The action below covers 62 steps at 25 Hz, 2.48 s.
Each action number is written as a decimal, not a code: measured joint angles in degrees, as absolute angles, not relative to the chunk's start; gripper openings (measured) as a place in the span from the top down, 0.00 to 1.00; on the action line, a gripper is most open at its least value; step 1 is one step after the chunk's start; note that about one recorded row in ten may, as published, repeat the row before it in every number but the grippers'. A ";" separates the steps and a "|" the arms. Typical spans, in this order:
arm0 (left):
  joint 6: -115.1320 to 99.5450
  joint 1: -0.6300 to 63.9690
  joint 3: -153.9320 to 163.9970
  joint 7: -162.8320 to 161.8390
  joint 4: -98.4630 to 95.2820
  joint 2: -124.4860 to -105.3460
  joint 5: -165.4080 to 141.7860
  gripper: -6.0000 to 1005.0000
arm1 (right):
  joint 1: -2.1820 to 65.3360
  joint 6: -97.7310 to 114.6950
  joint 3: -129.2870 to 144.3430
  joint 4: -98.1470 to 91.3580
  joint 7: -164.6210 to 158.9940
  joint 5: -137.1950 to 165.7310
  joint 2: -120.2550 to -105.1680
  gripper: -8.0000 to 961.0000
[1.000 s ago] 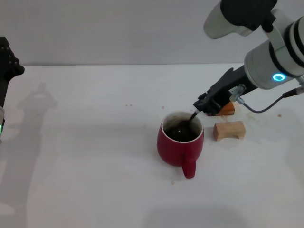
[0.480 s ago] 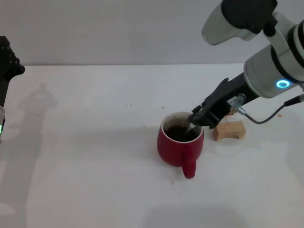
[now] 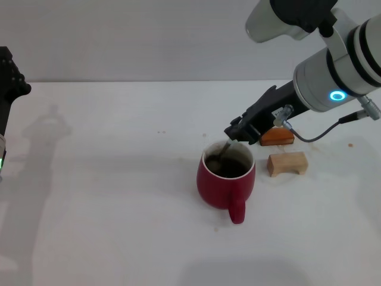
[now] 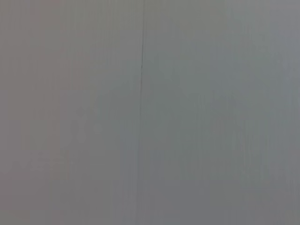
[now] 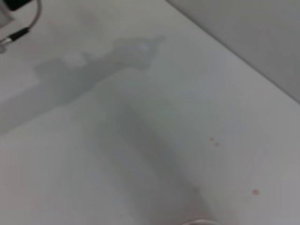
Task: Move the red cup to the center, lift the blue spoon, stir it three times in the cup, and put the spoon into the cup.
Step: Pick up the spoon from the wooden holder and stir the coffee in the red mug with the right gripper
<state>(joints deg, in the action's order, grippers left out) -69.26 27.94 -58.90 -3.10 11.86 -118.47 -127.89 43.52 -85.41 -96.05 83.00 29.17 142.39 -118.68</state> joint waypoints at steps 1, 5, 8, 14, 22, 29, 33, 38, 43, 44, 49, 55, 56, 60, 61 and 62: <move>-69.26 27.94 -58.87 -3.10 11.86 -118.47 -127.89 0.93 | 43.66 -84.90 -96.17 82.53 29.17 143.01 -118.62 0.85; -69.20 28.10 -58.80 -3.09 11.86 -118.53 -127.88 0.93 | 43.80 -84.43 -96.38 82.21 29.15 145.90 -118.60 0.85; -69.10 28.16 -58.79 -3.08 11.86 -118.54 -127.88 0.93 | 43.87 -85.36 -96.38 82.28 28.94 147.62 -118.58 0.85; -69.04 28.19 -58.83 -3.00 11.86 -118.56 -127.88 0.92 | 43.85 -90.24 -95.92 83.84 28.76 147.71 -118.57 0.85; -69.24 28.22 -58.96 -2.98 11.87 -118.56 -127.88 0.92 | 44.23 -93.21 -95.80 84.51 28.57 141.66 -118.67 0.85; -69.35 28.20 -58.98 -3.18 11.86 -118.56 -127.88 0.92 | 45.02 -88.50 -95.74 83.08 28.56 140.35 -118.71 0.85; -69.43 28.05 -58.84 -3.41 11.86 -118.56 -127.88 0.92 | 45.00 -84.78 -96.18 81.67 28.52 143.24 -118.65 0.85; -69.43 27.85 -58.81 -3.46 11.89 -118.56 -127.88 0.92 | 44.66 -83.18 -96.30 80.63 28.47 146.98 -118.65 0.85; -69.43 27.64 -58.79 -3.41 12.49 -118.56 -127.88 0.92 | 44.46 -86.41 -96.43 81.01 28.24 147.88 -118.65 0.85; -69.43 27.64 -58.79 -3.37 12.55 -118.56 -127.88 0.92 | 44.45 -87.44 -96.33 81.20 28.23 147.73 -118.65 0.85; -69.43 27.80 -58.72 -3.18 12.58 -118.54 -127.88 0.92 | 44.45 -90.27 -95.80 81.82 28.24 144.89 -118.68 0.85; -69.43 27.99 -58.70 -3.12 12.57 -118.49 -127.88 0.92 | 45.03 -87.58 -95.53 80.23 28.87 140.93 -118.65 0.85; -69.43 28.00 -58.70 -3.12 12.57 -118.48 -127.88 0.92 | 45.23 -86.59 -95.36 79.65 28.91 140.92 -118.67 0.85; -69.43 27.99 -58.70 -3.10 12.57 -118.47 -127.89 0.92 | 45.75 -82.71 -95.17 77.86 28.60 142.43 -118.62 0.85; -69.43 27.95 -58.70 -3.09 12.57 -118.47 -127.89 0.92 | 45.75 -82.71 -95.17 77.86 28.60 142.43 -118.62 0.85; -69.43 27.91 -58.71 -3.08 12.57 -118.47 -127.88 0.92 | 45.75 -82.40 -95.27 77.81 28.54 143.03 -118.62 0.85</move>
<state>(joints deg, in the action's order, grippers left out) -69.43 27.91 -58.71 -3.08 12.56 -118.47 -127.88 45.75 -82.40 -95.27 77.81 28.54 143.03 -118.62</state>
